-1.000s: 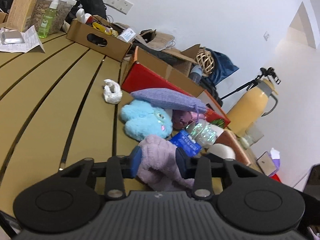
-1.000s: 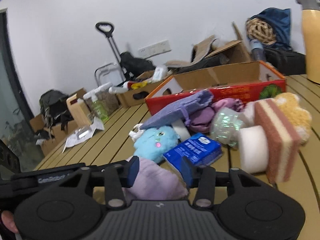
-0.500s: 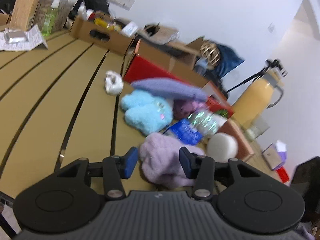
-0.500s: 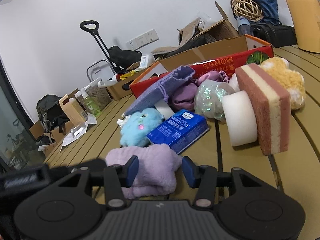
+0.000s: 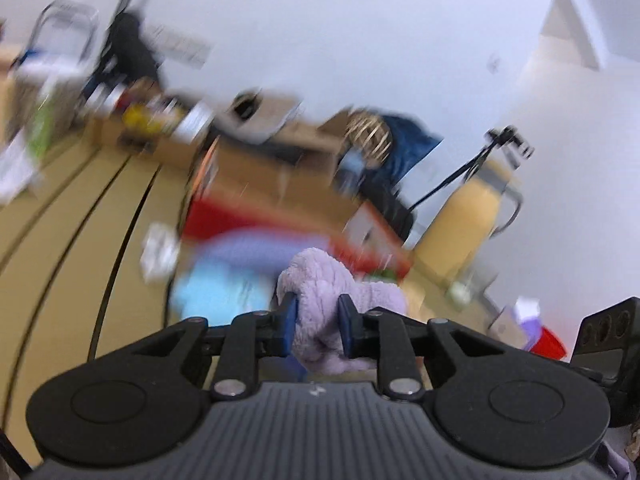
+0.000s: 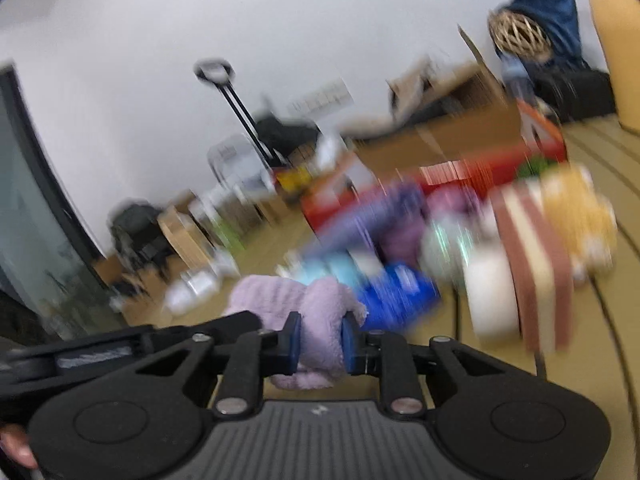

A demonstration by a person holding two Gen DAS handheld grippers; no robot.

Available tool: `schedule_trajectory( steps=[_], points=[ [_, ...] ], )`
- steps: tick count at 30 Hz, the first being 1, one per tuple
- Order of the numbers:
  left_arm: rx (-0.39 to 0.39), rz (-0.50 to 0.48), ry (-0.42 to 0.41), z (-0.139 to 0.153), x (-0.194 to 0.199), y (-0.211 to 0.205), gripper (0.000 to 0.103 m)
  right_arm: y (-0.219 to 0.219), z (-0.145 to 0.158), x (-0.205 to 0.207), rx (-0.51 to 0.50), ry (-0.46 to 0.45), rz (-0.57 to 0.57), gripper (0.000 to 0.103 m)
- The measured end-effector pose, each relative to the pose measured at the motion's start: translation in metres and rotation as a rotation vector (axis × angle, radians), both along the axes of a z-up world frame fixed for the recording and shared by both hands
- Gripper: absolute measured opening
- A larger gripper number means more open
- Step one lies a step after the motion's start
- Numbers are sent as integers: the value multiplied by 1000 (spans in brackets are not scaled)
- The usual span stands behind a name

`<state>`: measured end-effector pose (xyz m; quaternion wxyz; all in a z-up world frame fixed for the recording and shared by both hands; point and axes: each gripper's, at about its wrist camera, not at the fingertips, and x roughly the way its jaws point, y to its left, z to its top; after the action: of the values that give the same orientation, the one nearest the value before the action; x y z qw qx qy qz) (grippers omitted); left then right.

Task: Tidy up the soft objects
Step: 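Carry the lilac towel into the cardboard box and open the left tool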

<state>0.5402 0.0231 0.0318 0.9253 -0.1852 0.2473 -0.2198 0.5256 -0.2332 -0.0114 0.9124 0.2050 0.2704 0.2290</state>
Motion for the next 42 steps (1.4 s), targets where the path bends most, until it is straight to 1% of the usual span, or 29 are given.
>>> schedule_trajectory(
  steps=[2, 4, 5, 6, 8, 9, 10, 12, 13, 14, 15, 17, 18, 19, 20, 22, 23, 25, 26, 28, 29, 30, 32, 33, 35, 37, 39, 40, 42],
  points=[
    [-12, -19, -13, 28, 37, -5, 22, -9, 31, 23, 4, -48, -6, 19],
    [12, -17, -23, 50, 83, -15, 22, -18, 57, 65, 15, -57, -9, 19],
    [15, -7, 0, 58, 112, -19, 22, -21, 67, 88, 15, -56, -14, 19],
    [22, -4, 19, 62, 136, -23, 22, -23, 75, 114, 11, -51, -14, 19],
    [20, 7, 71, 62, 191, -28, 23, -22, 86, 173, -22, -10, -14, 19],
    [50, 13, 88, 58, 219, -32, 23, -21, 87, 202, -37, 9, -21, 19],
    [72, 28, 120, 52, 248, -35, 23, -17, 86, 236, -70, 40, -14, 19],
    [130, 54, 167, 34, 296, -38, 24, -13, 76, 289, -92, 98, -40, 19],
    [143, 75, 198, 26, 318, -38, 24, -7, 67, 322, -110, 147, -38, 19],
    [174, 78, 212, 15, 336, -40, 24, -2, 57, 345, -124, 177, -43, 19],
    [209, 93, 219, 4, 349, -40, 24, 2, 47, 369, -147, 195, -41, 19],
    [277, 118, 234, -20, 370, -43, 24, 11, 22, 404, -173, 247, -36, 19],
    [290, 136, 253, -30, 374, -42, 24, 15, 8, 419, -186, 267, -44, 19],
    [297, 146, 276, -35, 375, -41, 23, 17, -7, 426, -204, 285, -59, 20],
    [296, 149, 264, -32, 372, -40, 28, 19, -22, 432, -219, 312, -68, 21],
    [293, 145, 236, -27, 364, -42, 41, 16, -42, 438, -197, 361, -80, 33],
    [314, 145, 231, -28, 360, -46, 40, 14, -47, 439, -179, 362, -77, 35],
    [344, 146, 236, -31, 359, -51, 36, 12, -50, 438, -170, 362, -71, 45],
    [338, 150, 237, -30, 358, -50, 37, 12, -51, 438, -171, 364, -63, 44],
    [316, 188, 217, -22, 353, -47, 38, 12, -49, 439, -187, 354, -44, 49],
    [321, 190, 215, -16, 350, -46, 40, 11, -46, 437, -199, 344, -47, 50],
    [328, 181, 210, -7, 344, -46, 40, 10, -39, 434, -210, 339, -52, 50],
    [338, 176, 173, 18, 325, -43, 45, 3, -18, 420, -213, 309, -72, 50],
    [347, 175, 149, 34, 313, -41, 45, -2, -4, 413, -209, 296, -79, 51],
    [350, 173, 113, 61, 288, -36, 53, -14, 30, 390, -207, 260, -94, 54],
    [360, 181, 96, 85, 258, -30, 56, -29, 63, 365, -212, 219, -114, 60],
    [384, 188, 88, 105, 230, -26, 60, -42, 94, 336, -229, 188, -136, 62],
    [394, 199, 82, 114, 215, -23, 63, -49, 110, 318, -242, 174, -140, 64],
    [401, 213, 69, 129, 188, -20, 65, -61, 133, 287, -266, 152, -147, 67]
  ],
)
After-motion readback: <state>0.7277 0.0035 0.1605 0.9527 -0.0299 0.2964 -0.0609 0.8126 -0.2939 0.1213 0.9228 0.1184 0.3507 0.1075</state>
